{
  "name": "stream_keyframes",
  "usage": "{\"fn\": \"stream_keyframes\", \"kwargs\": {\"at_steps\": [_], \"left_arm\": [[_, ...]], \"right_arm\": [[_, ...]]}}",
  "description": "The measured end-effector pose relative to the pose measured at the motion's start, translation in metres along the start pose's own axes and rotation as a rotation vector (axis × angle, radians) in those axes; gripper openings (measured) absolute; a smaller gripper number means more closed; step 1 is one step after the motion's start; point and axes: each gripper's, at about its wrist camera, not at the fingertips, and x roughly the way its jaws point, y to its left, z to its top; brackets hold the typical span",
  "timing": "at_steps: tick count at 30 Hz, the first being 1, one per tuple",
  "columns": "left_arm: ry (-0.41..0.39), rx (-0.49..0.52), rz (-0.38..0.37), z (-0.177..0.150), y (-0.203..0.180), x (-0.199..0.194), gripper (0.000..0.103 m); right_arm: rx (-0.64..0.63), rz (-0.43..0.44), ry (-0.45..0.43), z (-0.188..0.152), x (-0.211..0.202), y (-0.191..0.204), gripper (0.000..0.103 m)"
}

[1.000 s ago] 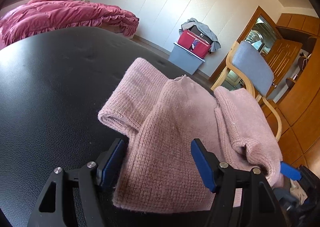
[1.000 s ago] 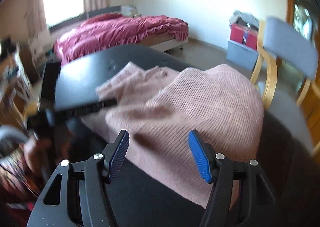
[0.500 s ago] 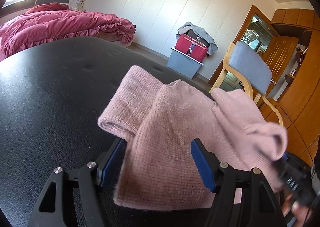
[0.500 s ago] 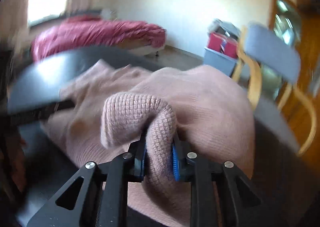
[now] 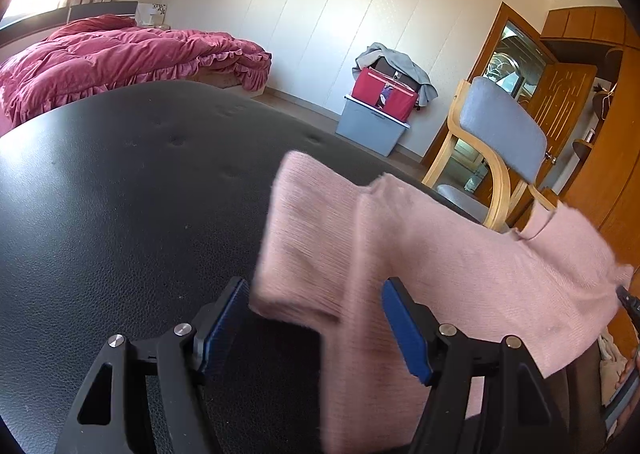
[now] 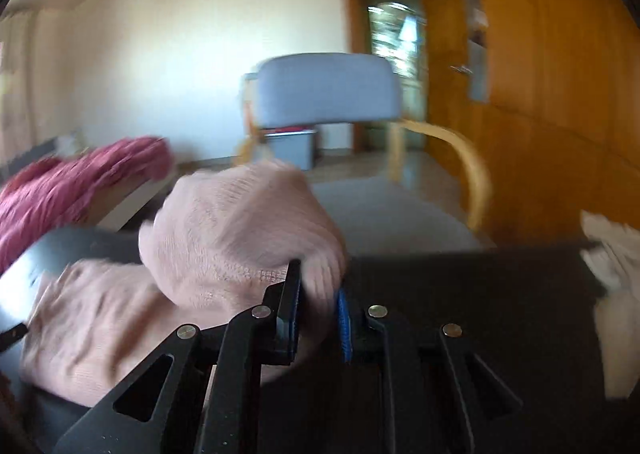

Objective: Fold clothes

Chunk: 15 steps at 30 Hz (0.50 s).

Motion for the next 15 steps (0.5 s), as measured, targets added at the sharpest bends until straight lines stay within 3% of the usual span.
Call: {"fn": "stream_keyframes", "kwargs": {"at_steps": [3, 7, 8, 9, 11, 12, 13, 15], "left_arm": [[0.000, 0.011, 0.014, 0.000, -0.002, 0.000, 0.071], [0.030, 0.094, 0.051, -0.001, -0.022, 0.005, 0.071], [0.039, 0.119, 0.060, -0.001, -0.028, 0.007, 0.071], [0.048, 0.143, 0.069, -0.001, -0.035, 0.008, 0.071], [0.067, 0.189, 0.082, -0.001, -0.047, 0.012, 0.070], [0.079, 0.197, 0.066, -0.001, -0.052, 0.014, 0.070], [0.090, 0.202, 0.052, 0.000, -0.057, 0.016, 0.070], [0.113, 0.195, 0.049, 0.005, -0.063, 0.022, 0.070]], "right_arm": [[0.064, -0.141, -0.020, 0.003, -0.009, -0.055, 0.000], [0.175, -0.247, 0.035, 0.006, -0.028, -0.128, 0.006], [0.186, -0.220, 0.067, 0.004, -0.029, -0.136, 0.007], [0.184, -0.156, 0.110, 0.000, -0.027, -0.137, 0.015], [0.161, -0.017, 0.164, -0.012, -0.024, -0.122, 0.039], [0.135, 0.046, 0.177, -0.018, -0.023, -0.108, 0.059], [0.097, 0.114, 0.184, -0.023, -0.021, -0.087, 0.069], [0.043, 0.251, 0.200, -0.029, -0.013, -0.047, 0.070]]}}
